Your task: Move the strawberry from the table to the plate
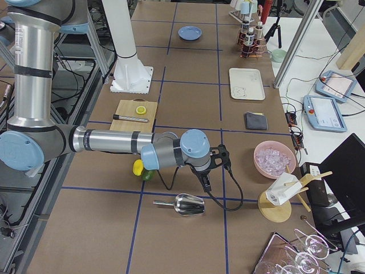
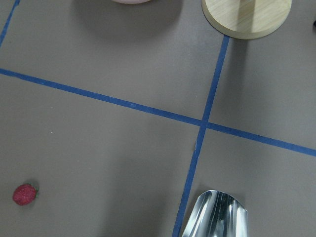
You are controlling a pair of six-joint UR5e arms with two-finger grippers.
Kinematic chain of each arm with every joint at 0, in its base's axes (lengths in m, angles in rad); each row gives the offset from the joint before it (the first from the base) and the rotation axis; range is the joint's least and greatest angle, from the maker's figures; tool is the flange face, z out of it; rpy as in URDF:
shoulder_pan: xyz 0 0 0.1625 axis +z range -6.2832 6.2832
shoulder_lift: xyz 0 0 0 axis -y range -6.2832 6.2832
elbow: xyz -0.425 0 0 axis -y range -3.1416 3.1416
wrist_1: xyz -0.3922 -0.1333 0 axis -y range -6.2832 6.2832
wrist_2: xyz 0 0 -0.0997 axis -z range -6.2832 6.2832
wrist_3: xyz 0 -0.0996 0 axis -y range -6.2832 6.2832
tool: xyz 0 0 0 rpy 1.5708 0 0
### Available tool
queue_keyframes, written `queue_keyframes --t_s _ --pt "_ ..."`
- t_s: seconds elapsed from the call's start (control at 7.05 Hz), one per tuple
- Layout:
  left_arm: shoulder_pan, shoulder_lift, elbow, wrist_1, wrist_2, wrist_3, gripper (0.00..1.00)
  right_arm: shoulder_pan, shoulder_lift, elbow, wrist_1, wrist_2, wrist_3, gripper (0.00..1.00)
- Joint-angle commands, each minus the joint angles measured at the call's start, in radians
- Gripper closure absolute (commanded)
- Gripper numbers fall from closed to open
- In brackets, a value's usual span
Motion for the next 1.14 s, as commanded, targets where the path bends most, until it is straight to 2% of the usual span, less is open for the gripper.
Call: queue_keyframes --t_s 0.0,0.14,0.28,0.57,0.71,0.85,0.99 --pt "0.117 0.074 0.018 -0.164 -0.021 -0.196 0.0 0.0 -0.005 -0.015 0.0 0.003 0.001 0.0" --pt "0.207 0.111 0.039 -0.225 0.015 -0.369 0.0 0.0 -0.008 -0.015 0.0 0.0 -0.001 0.0" --pt "0.275 0.136 0.075 -0.334 0.098 -0.503 0.0 0.0 -0.008 -0.015 0.001 -0.001 -0.002 0.0" --pt "0.408 0.153 0.211 -0.572 0.199 -0.793 0.31 0.0 -0.008 -0.015 0.001 -0.001 -0.002 0.0" --pt "0.471 0.153 0.214 -0.583 0.218 -0.89 0.41 0.0 -0.008 -0.015 0.001 -0.003 -0.002 0.0" --pt "0.501 0.155 0.216 -0.586 0.265 -0.902 0.42 0.0 -0.008 -0.015 0.001 -0.001 -0.002 0.0" --pt "0.506 0.156 0.225 -0.588 0.267 -0.897 0.42 0.0 -0.008 -0.015 0.001 -0.001 -0.002 0.0"
